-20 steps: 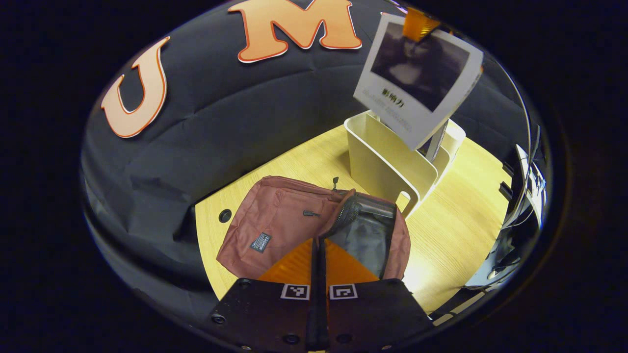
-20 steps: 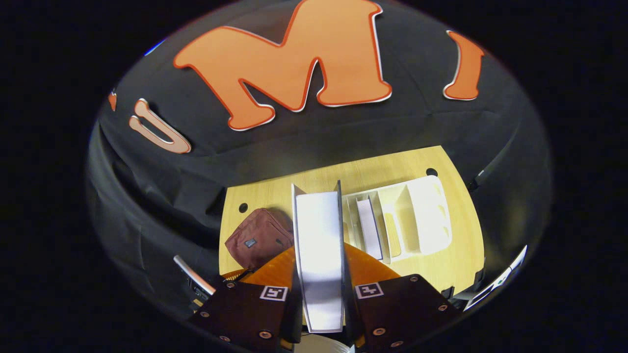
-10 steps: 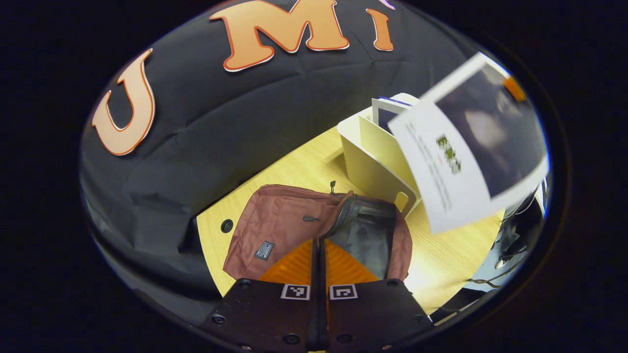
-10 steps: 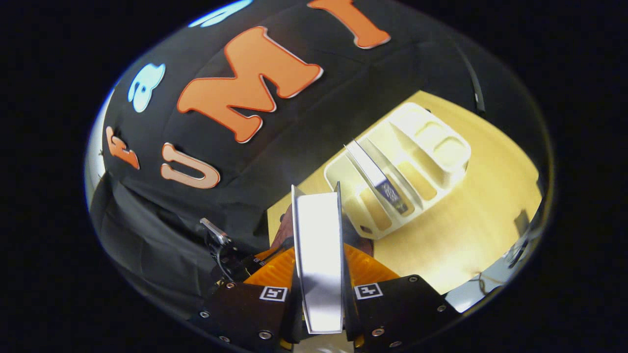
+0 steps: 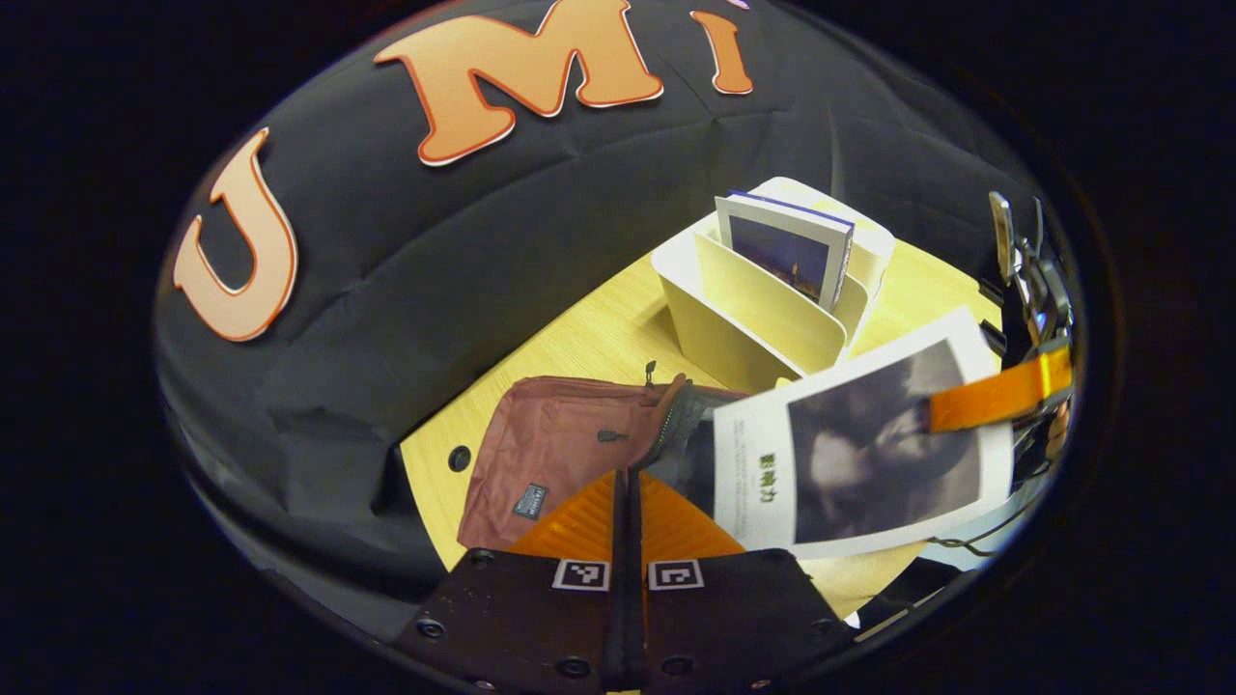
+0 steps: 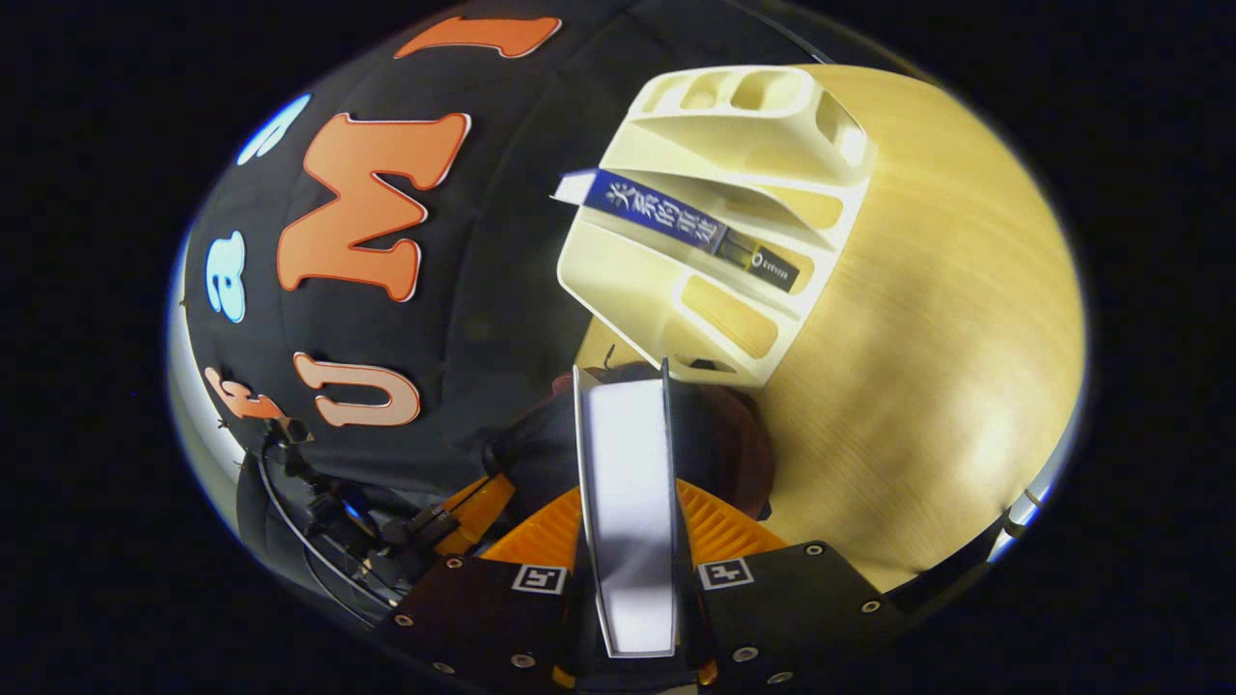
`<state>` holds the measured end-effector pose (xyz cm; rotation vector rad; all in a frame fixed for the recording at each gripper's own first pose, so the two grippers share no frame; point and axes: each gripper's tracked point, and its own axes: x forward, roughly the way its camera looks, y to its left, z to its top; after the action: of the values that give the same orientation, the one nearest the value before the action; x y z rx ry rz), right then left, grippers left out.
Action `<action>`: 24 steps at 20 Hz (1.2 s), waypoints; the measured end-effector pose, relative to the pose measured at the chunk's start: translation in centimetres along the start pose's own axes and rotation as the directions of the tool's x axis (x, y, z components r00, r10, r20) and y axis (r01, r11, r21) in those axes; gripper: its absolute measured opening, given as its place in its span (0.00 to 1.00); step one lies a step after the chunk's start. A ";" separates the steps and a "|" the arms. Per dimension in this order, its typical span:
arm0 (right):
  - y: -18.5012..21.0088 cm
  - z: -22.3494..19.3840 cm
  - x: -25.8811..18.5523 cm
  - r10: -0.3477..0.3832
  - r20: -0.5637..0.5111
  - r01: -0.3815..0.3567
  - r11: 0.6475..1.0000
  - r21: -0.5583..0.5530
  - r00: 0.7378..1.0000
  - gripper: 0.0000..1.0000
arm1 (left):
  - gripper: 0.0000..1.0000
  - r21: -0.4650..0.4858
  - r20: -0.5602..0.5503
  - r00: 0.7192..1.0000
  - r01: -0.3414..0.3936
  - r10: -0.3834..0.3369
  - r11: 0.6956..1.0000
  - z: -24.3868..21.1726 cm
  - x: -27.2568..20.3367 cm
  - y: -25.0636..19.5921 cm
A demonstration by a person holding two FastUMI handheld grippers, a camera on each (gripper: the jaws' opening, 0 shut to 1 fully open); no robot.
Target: Open the schoolbag, grab two books from the bookshelf and put them into the schoolbag.
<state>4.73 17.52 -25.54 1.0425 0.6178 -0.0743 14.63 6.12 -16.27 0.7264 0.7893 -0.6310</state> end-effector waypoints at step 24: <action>-0.7 -6.9 16.4 -0.167 -0.095 0.175 0.981 0.086 0.981 0.65 | 0.01 -0.006 0.014 1.000 0.004 -0.004 1.000 -0.3 -0.8 -1.4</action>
<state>15.01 26.59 -36.86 1.0859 0.7889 -0.2108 13.07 5.71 -16.18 0.7147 0.7792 -0.6367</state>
